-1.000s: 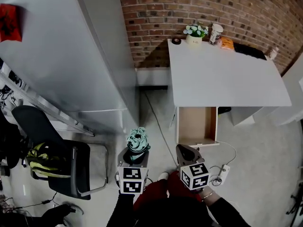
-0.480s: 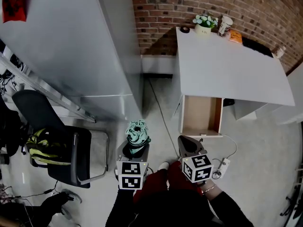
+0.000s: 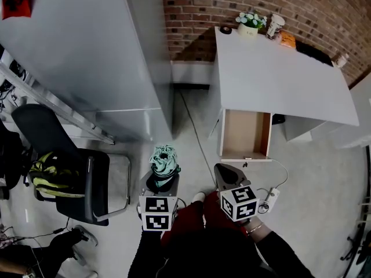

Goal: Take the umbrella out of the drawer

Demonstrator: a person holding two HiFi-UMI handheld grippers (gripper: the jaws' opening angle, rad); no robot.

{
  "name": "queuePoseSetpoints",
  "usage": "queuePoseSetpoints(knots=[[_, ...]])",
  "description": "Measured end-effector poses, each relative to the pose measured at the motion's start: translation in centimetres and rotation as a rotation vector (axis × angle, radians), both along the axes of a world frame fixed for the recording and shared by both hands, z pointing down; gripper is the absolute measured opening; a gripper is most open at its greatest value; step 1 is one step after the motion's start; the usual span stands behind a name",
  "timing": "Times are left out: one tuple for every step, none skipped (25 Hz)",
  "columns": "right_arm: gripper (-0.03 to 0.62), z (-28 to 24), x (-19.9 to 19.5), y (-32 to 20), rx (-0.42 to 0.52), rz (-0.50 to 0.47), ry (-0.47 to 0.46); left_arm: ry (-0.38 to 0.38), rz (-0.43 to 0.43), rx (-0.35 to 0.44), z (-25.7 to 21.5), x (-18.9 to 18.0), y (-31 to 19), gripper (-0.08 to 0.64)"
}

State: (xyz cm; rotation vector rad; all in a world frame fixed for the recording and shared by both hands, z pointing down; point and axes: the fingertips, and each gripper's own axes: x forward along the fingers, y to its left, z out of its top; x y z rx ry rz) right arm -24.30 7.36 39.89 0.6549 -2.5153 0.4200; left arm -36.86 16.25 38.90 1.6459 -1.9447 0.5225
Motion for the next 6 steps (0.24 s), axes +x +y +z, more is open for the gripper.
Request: queuePoseSetpoints(knots=[[-0.002,0.01,0.04,0.12,-0.001,-0.001,0.0,0.0,-0.002,-0.002,0.05,-0.02,0.16,0.245],[-0.002,-0.02,0.08,0.2,-0.001,-0.001,-0.002,-0.001,-0.003,-0.003,0.06,-0.04,0.26,0.245],[-0.002,-0.07,0.11,0.24,0.0,0.001,-0.005,-0.002,-0.003,-0.002,0.06,-0.08,0.31,0.245],[-0.002,-0.14,0.14,0.26,0.001,0.003,-0.007,-0.003,-0.001,-0.002,0.05,-0.13,0.34,0.245],[-0.002,-0.19,0.16,0.27,0.003,0.006,-0.01,-0.004,0.002,-0.001,0.03,-0.19,0.37,0.245],[-0.003,-0.25,0.18,0.28,0.005,0.009,-0.013,-0.005,0.006,0.0,0.01,-0.25,0.39,0.245]])
